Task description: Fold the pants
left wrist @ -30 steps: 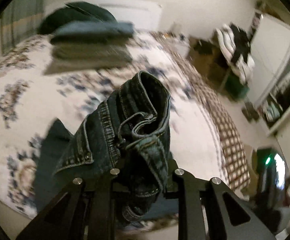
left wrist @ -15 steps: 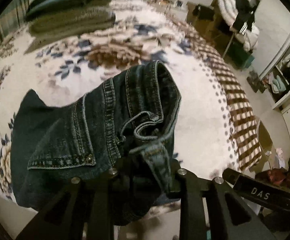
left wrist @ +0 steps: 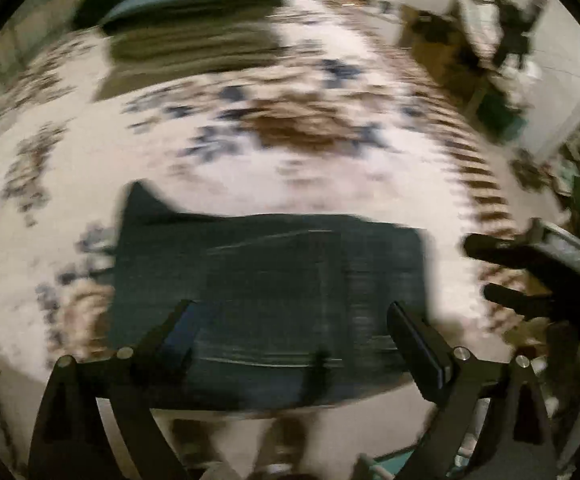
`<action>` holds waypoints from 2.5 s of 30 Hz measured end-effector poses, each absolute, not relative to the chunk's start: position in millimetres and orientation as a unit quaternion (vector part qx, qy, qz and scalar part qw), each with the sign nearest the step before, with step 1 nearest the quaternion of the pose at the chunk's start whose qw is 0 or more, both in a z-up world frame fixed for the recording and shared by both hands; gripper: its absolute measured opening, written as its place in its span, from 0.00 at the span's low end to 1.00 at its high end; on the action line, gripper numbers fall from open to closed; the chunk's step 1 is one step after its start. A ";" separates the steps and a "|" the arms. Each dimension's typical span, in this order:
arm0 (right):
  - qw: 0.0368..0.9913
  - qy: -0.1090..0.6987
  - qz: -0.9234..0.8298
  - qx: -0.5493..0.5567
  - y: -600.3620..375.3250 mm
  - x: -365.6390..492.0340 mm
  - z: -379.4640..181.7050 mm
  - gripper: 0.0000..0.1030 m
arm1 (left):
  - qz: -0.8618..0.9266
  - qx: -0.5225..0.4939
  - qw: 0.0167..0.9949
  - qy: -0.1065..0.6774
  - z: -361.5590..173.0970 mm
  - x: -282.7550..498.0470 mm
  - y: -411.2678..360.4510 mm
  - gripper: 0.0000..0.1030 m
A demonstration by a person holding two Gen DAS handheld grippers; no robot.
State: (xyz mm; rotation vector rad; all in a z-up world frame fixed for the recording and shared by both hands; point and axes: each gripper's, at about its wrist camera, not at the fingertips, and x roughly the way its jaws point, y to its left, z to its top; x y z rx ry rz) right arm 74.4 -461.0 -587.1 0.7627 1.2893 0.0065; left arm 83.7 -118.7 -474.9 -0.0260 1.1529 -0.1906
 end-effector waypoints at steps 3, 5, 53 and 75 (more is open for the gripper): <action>0.694 0.613 0.053 0.373 -441.7 98.8 -618.9 0.97 | -0.023 -0.009 0.821 0.570 -496.8 99.1 -75.4 0.93; 0.664 0.627 0.080 0.399 -428.1 109.9 -640.5 0.97 | 0.011 -0.016 0.809 0.588 -512.3 108.5 -46.7 0.93; 0.644 0.605 -0.121 0.453 -451.1 9.8 -630.6 0.30 | -0.029 -0.028 0.738 0.673 -578.5 87.9 -61.7 0.95; 0.610 0.590 0.003 0.529 -445.5 -18.2 -666.1 0.81 | -0.075 -0.193 0.709 0.674 -612.0 112.9 -14.0 0.96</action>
